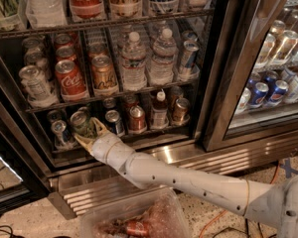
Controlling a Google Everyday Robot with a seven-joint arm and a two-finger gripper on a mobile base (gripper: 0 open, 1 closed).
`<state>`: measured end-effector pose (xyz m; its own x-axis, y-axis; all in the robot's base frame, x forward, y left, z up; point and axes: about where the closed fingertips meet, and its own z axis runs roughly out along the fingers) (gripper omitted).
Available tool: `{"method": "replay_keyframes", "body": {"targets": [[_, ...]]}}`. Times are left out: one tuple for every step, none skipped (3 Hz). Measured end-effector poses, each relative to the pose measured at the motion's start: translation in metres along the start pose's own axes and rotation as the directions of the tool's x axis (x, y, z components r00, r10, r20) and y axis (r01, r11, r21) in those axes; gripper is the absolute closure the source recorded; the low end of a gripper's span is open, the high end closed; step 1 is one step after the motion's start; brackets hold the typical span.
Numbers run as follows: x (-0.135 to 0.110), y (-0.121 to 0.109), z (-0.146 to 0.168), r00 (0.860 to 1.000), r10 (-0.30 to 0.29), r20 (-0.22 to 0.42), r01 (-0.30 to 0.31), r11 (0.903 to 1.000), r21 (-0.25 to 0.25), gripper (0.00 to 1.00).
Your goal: Pick green can from bottom shelf of fridge
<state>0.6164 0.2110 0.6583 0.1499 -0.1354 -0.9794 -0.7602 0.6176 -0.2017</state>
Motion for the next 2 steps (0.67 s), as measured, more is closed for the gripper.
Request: {"method": "replay_keyframes", "body": {"targets": [[-0.005, 0.006, -0.033, 1.000, 0.002, -0.011, -0.002, 1.0000, -0.004, 1.00], [-0.008, 0.011, -0.066, 1.000, 0.016, -0.009, -0.016, 0.9997, 0.017, 1.00]]}}
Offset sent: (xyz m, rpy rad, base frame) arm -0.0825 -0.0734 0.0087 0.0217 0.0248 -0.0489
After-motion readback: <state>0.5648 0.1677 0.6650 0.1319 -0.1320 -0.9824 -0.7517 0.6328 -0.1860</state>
